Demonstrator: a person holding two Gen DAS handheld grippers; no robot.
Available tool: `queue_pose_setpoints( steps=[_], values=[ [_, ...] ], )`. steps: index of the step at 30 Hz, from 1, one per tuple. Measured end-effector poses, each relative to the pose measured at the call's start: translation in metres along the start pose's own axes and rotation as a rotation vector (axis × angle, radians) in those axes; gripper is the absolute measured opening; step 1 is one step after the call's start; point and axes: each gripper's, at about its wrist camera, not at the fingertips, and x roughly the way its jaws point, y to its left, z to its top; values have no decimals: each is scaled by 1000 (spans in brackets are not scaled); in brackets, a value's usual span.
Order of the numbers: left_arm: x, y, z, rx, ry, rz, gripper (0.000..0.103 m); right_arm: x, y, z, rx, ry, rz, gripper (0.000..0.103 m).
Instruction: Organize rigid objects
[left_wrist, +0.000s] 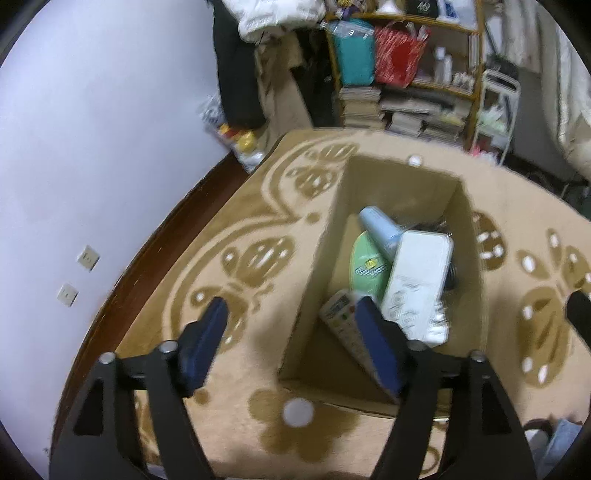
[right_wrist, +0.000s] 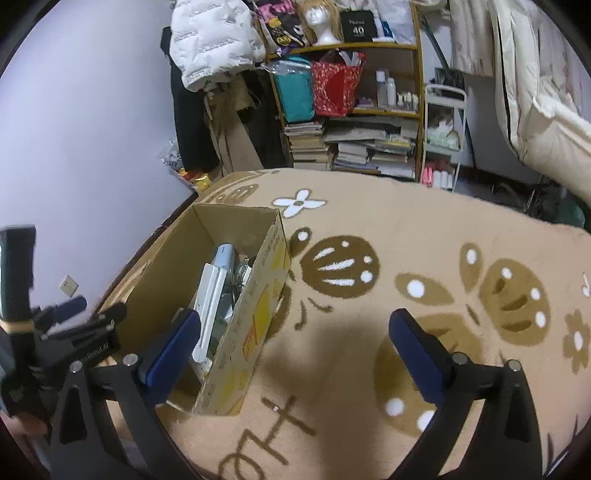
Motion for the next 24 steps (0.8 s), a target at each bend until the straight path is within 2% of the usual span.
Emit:
queue_pose_setpoints(
  steps=[1, 3, 4, 6, 11, 15, 18, 24],
  values=[
    [-7, -3, 0, 13, -28, 1, 83, -4, 0, -1, -4, -6, 0, 103],
    [-16, -6, -1, 32, -69, 10, 100, -13, -1, -3, -8, -23, 2, 103],
    [-22, -8, -3, 40, -95, 20, 102, -18, -2, -4, -9, -37, -1, 103],
    [-33, -9, -5, 36, -134, 43, 103, -27, -3, -5, -20, -64, -8, 103],
    [-53, -4, -10, 16, -194, 25, 103, -49, -5, -11, -35, -109, -6, 103],
    [-75, 2, -17, -17, -270, -7, 103, -70, -9, -20, -45, -193, -22, 103],
    [-89, 7, -23, -45, -313, -30, 103, -81, -13, -25, -38, -225, 1, 103],
    [-111, 15, -37, -89, -381, -36, 103, -102, -20, -39, -9, -343, 17, 103]
  ],
)
